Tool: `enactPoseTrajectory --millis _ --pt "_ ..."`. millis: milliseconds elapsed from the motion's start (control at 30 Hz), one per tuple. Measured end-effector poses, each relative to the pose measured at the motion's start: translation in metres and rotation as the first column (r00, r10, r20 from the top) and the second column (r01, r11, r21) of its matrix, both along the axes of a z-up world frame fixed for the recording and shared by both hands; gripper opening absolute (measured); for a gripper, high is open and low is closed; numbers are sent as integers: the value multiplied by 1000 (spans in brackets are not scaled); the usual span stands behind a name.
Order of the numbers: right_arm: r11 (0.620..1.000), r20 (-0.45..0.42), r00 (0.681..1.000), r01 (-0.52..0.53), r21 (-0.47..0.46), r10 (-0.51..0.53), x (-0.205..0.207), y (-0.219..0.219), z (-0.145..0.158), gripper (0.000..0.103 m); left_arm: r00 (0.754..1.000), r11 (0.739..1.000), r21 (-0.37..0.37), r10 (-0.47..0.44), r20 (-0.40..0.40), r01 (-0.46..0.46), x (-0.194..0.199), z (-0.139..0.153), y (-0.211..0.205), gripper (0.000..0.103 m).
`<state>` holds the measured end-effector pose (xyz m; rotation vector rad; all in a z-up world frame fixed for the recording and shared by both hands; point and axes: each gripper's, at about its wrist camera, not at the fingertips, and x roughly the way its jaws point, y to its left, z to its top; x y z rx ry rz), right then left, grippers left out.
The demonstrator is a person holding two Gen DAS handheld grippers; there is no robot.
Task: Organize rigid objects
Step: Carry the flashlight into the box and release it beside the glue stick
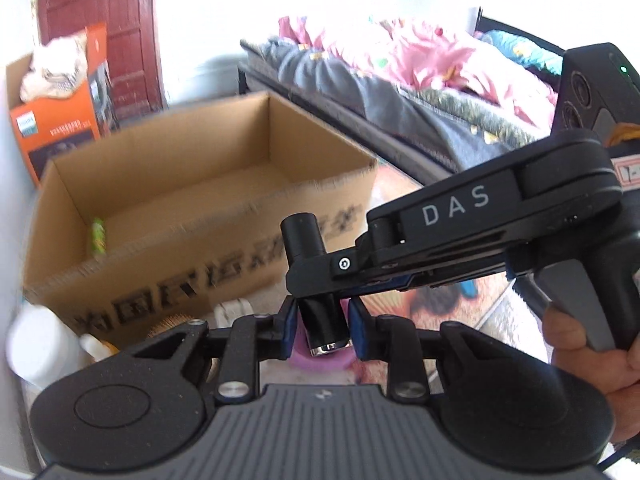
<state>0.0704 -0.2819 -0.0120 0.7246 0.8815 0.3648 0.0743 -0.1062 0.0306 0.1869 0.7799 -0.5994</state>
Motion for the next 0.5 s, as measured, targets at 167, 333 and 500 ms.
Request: enactPoseTrajectory --millis 167,333,500 --pt "996 111 990 -84 -3 84 38 19 43 21 994 998 6 66 83 -66 20 42 21 28" --pt "985 82 982 -172 -9 172 111 42 54 21 990 990 16 143 16 -143 85 56 41 28" --pt "974 -81 971 -224 16 225 195 61 30 21 974 975 100 208 -93 -199 155 34 49 28"
